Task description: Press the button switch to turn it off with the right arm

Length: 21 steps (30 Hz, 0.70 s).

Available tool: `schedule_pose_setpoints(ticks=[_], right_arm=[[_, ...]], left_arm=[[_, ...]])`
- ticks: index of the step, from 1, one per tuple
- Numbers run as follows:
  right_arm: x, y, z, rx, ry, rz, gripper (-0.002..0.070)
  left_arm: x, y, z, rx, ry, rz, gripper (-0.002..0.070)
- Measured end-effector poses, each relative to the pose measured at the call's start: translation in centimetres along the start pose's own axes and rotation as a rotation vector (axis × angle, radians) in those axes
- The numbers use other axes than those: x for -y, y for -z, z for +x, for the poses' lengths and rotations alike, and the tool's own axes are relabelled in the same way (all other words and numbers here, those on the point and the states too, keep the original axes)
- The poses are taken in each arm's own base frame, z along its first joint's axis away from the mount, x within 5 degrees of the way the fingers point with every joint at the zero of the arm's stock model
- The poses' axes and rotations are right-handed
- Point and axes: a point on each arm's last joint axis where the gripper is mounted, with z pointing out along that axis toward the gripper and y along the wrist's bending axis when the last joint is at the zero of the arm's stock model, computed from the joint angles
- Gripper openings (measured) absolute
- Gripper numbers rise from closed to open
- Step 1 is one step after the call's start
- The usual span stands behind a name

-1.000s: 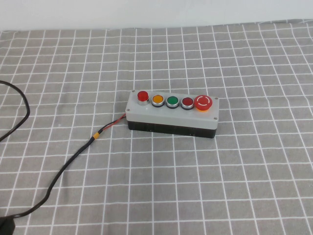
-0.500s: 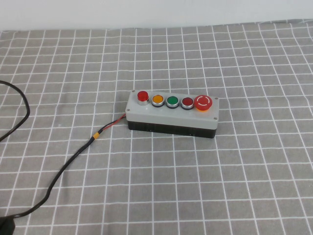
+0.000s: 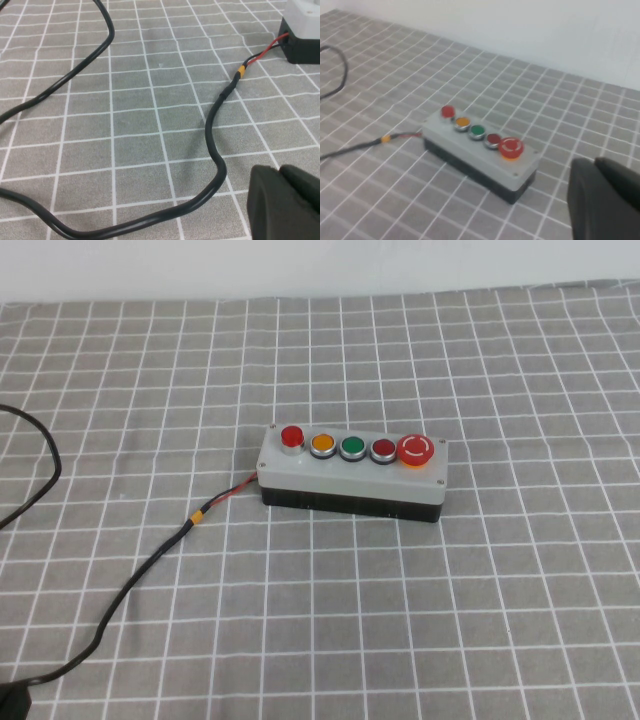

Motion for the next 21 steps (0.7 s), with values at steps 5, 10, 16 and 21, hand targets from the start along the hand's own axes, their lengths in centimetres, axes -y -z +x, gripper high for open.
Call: schedule_pose_setpoints(ticks=[5,10,16,21], right_arm=[[1.3,1.5,0.0,0.053,-0.062,0.119,-0.0016],[2.5,3.3,1.9,0.123,-0.099,0.308,-0.0016],[2.2,4.4,6.3,0.134,-0.108,0.353,-0.0016],[1.8,5.3,9.3,0.15,-0.112,0.366,-0.0016]], left_arm=[[0.0,0.0,0.0,0.0,0.0,0.0,-0.0003],[0.0,0.0,0.0,0.0,0.0,0.0,-0.0003],[0.0,0.0,0.0,0.0,0.0,0.0,-0.0003],[0.0,0.0,0.0,0.0,0.0,0.0,-0.0003]])
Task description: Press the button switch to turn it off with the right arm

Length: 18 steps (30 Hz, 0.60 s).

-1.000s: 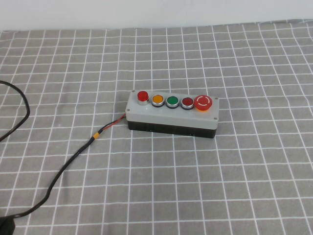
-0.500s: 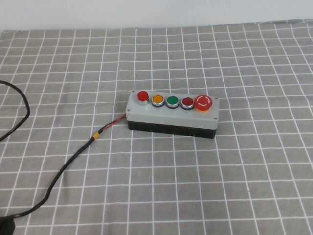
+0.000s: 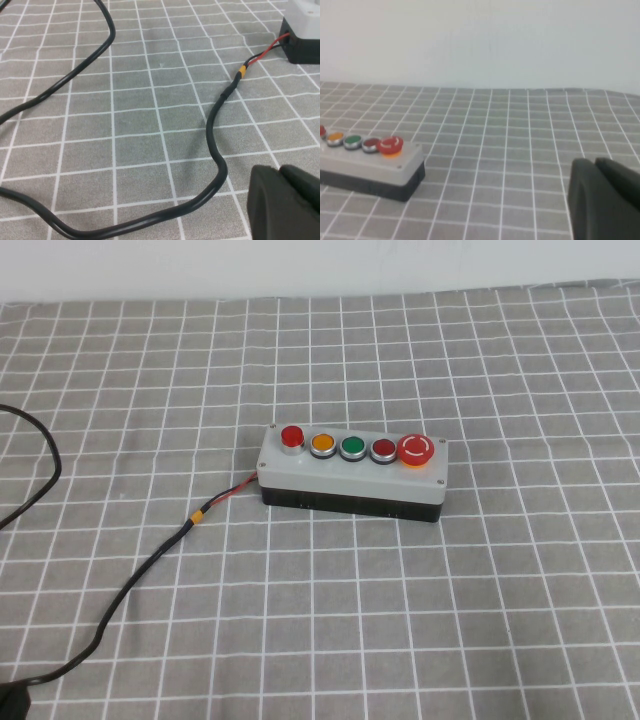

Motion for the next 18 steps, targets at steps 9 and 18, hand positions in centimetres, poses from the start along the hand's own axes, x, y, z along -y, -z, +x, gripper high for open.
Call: schedule_pose_setpoints(ticks=[9,18], right_arm=[[0.2,-0.3,3.9,-0.061,-0.001,0.012,-0.0016],[0.4,-0.8,6.4,-0.185,0.001,0.027,-0.0016]], left_arm=[[0.0,0.0,0.0,0.0,0.0,0.0,-0.0003],[0.0,0.0,0.0,0.0,0.0,0.0,-0.0003]])
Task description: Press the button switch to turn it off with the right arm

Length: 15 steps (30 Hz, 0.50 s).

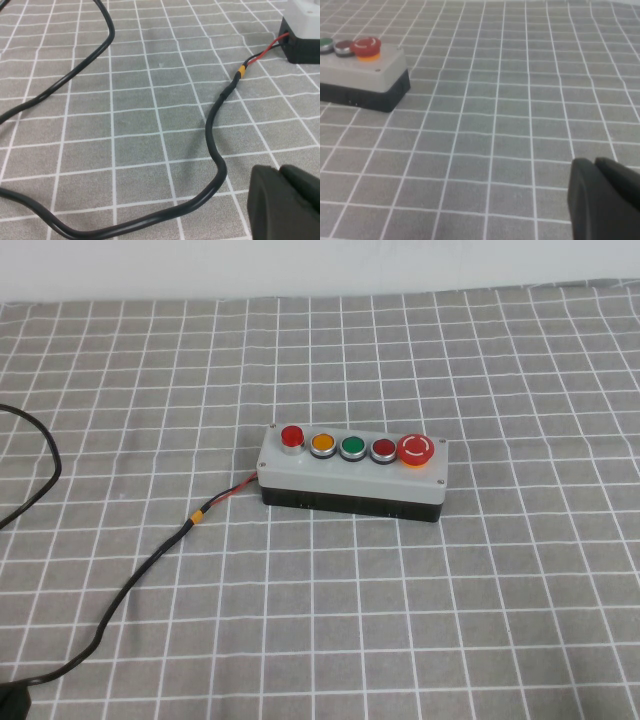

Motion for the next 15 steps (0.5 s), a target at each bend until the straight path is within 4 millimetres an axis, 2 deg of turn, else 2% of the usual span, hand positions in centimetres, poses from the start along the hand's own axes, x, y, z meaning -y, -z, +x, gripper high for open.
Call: schedule_pose_setpoints(ticks=[15], right_arm=[[0.01,0.0,0.09,-0.01,-0.001,0.002,-0.0016]], left_arm=[[0.0,0.0,0.0,0.0,0.0,0.0,-0.0003]])
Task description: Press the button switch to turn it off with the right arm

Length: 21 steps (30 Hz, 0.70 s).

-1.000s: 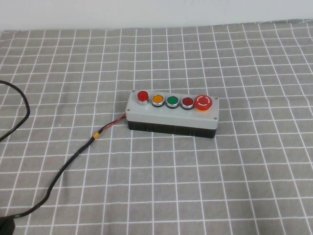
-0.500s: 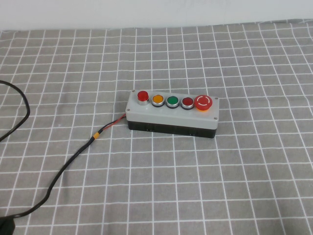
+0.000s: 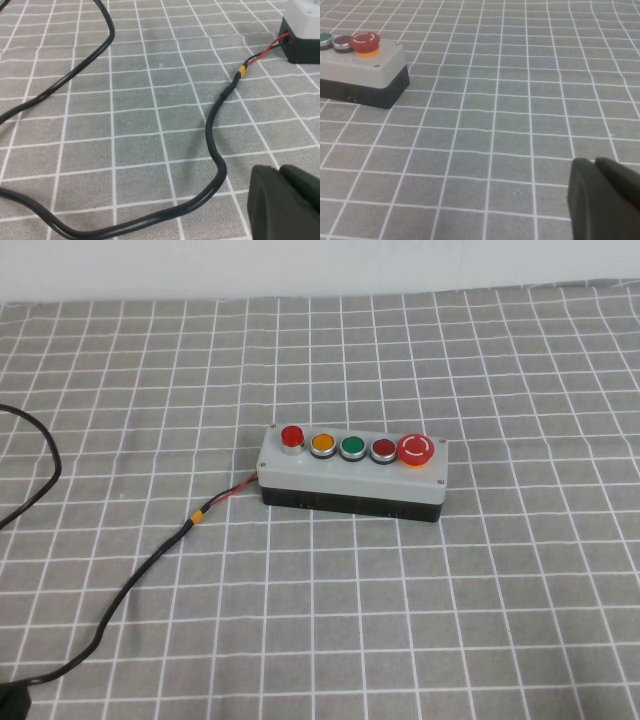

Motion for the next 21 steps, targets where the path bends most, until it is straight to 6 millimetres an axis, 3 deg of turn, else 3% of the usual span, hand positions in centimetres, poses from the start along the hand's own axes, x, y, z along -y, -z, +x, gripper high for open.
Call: schedule_pose_setpoints(ticks=[21], right_arm=[[-0.28,-0.01,0.06,-0.006,-0.048,-0.03,-0.0016]], left_arm=[[0.0,0.0,0.0,0.0,0.0,0.0,-0.0003]])
